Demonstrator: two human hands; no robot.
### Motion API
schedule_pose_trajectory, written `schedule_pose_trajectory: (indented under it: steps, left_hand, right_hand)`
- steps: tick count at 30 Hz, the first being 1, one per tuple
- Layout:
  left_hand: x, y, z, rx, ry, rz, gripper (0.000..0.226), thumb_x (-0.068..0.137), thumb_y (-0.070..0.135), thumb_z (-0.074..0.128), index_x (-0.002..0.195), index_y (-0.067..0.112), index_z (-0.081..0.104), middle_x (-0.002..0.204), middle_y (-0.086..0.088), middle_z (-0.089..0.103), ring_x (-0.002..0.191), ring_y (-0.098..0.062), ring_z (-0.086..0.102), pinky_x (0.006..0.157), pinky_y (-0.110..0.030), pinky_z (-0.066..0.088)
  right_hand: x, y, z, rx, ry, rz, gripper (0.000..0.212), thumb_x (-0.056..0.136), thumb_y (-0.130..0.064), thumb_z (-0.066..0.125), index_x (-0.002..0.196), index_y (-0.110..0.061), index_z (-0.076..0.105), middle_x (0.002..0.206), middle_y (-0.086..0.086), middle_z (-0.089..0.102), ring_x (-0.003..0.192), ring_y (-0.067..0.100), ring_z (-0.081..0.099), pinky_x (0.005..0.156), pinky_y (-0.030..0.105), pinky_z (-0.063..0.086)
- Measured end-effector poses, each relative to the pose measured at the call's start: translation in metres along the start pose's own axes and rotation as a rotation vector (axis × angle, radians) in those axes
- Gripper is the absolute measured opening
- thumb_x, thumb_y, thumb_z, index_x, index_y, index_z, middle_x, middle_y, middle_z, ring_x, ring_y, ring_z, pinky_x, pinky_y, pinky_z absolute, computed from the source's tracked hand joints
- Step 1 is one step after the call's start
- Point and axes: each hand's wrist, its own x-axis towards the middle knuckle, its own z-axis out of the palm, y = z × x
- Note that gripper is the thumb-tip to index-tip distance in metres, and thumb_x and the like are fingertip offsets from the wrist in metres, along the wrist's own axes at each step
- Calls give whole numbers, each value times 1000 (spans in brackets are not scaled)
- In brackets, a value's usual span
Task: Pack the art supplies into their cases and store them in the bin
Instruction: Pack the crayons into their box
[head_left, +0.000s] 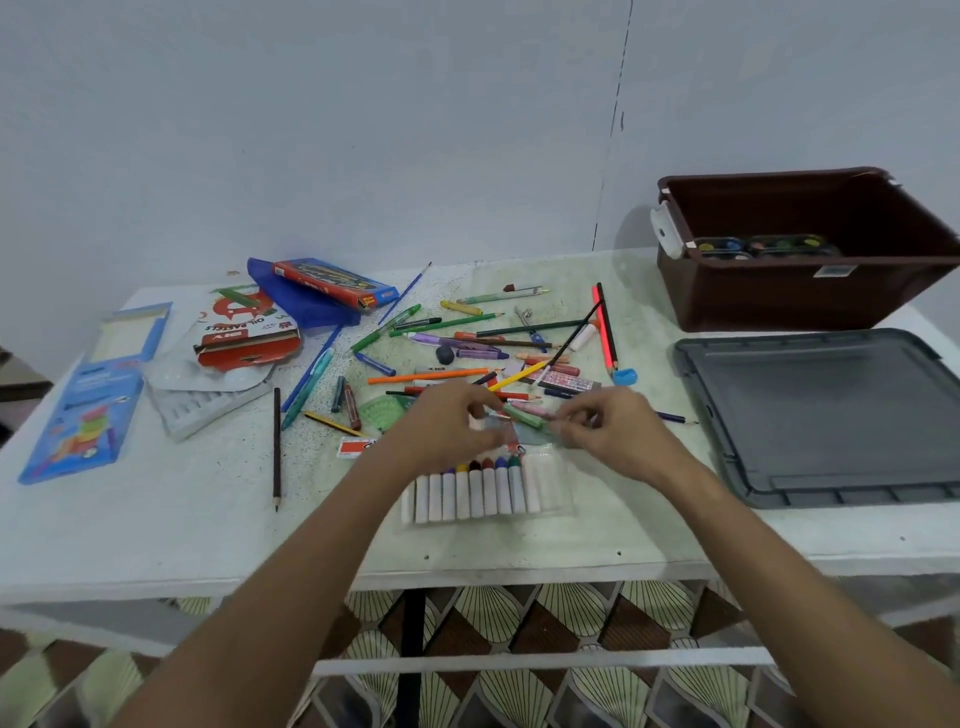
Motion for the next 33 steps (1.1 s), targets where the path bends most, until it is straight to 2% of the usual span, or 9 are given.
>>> schedule_pose_trajectory:
  steps: [5,8,12,17,21,25,28,31,33]
  left_hand:
    - [77,-9,-20,0,66,-26,38,84,38,70,117,19,66,104,5,62,84,-7,54,75,-19,40]
    - [124,-16,-28,16,124,-53,40,84,38,70,118,18,64,108,-1,61,87,-13,55,77,-23,39]
    - [176,-27,-34,45,188,-91,40,88,35,65,123,17,60,114,-5,59,93,-13,51,82,-24,37]
    - [221,-41,-34,80,120,-119,44,91,41,60,127,17,57,121,-7,58,102,-18,53,87,-27,38]
    - [240,-42,-35,113,29,-118,45,94,43,56,130,17,57,124,-10,59,109,-25,56,90,-30,40]
    - [247,-40,-30,157,-29,-109,45,97,41,50,135,17,54,133,-12,56,120,-29,52,101,-36,39]
    - [245,-39,-27,183,-30,-83,38,97,36,52,127,15,60,128,-11,59,114,-27,54,93,-32,41]
    - [239,-41,-24,114,39,-86,27,91,36,62,107,15,68,100,-6,62,98,-22,59,76,-27,40]
    - [233,-43,-23,70,80,-88,23,89,35,65,101,16,70,94,-2,61,90,-19,58,73,-27,40]
  right_hand:
    - [60,14,-36,-46,173,-2,12,79,-10,74,91,-9,75,82,-2,69,60,-7,56,61,2,38]
    - [94,23,-50,-54,194,59,21,77,-15,78,96,-8,73,91,3,70,72,8,60,69,16,45]
    - [119,33,-51,-53,198,176,30,74,-29,82,95,-8,72,88,1,66,78,12,61,64,18,43]
    - [132,33,-35,-101,249,252,38,73,-43,80,81,-7,72,85,3,69,73,11,61,67,29,52]
    - [134,29,-25,-132,301,267,42,75,-44,78,96,-7,70,86,5,67,79,18,63,78,37,55]
    - [134,24,-19,-74,296,300,49,77,-41,77,112,-7,67,99,6,69,89,18,63,85,34,54]
    - [132,20,-19,-51,267,302,37,81,-31,76,105,-5,68,93,5,64,78,15,56,75,24,48]
    - [134,18,-19,5,256,308,22,82,-22,75,98,-9,66,81,-1,54,65,8,49,61,17,41]
    - [138,18,-16,34,297,335,18,82,-20,73,91,-10,63,76,-1,55,61,7,50,56,20,41]
